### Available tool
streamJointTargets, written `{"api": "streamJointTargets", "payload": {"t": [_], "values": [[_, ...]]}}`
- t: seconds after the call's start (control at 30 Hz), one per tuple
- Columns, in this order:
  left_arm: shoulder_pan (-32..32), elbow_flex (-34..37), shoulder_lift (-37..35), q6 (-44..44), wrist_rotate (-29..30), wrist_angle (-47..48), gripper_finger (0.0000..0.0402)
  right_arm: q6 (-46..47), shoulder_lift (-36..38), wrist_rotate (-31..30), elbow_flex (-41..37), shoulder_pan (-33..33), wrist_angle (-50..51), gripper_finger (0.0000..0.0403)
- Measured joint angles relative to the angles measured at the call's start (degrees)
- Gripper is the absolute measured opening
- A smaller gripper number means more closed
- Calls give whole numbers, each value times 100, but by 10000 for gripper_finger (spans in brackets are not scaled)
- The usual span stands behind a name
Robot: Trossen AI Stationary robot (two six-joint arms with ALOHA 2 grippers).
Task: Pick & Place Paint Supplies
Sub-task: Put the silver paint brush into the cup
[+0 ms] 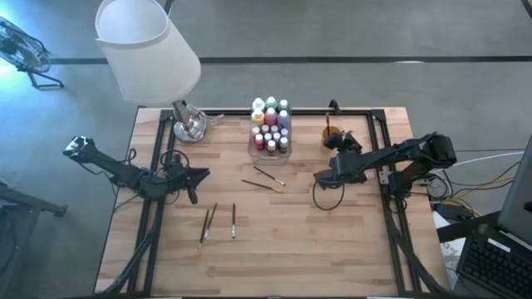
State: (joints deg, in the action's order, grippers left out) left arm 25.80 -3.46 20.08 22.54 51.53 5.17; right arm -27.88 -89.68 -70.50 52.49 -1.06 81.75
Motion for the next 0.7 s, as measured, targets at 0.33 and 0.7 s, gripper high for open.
{"api": "streamJointTargets", "payload": {"t": [0.33,0.7], "values": [[0,0,0,0,1,0,57,167,90,-82,0,-2,23,99],[0,0,0,-2,2,0,56,383,735,-1216,139,-9,79,165]]}}
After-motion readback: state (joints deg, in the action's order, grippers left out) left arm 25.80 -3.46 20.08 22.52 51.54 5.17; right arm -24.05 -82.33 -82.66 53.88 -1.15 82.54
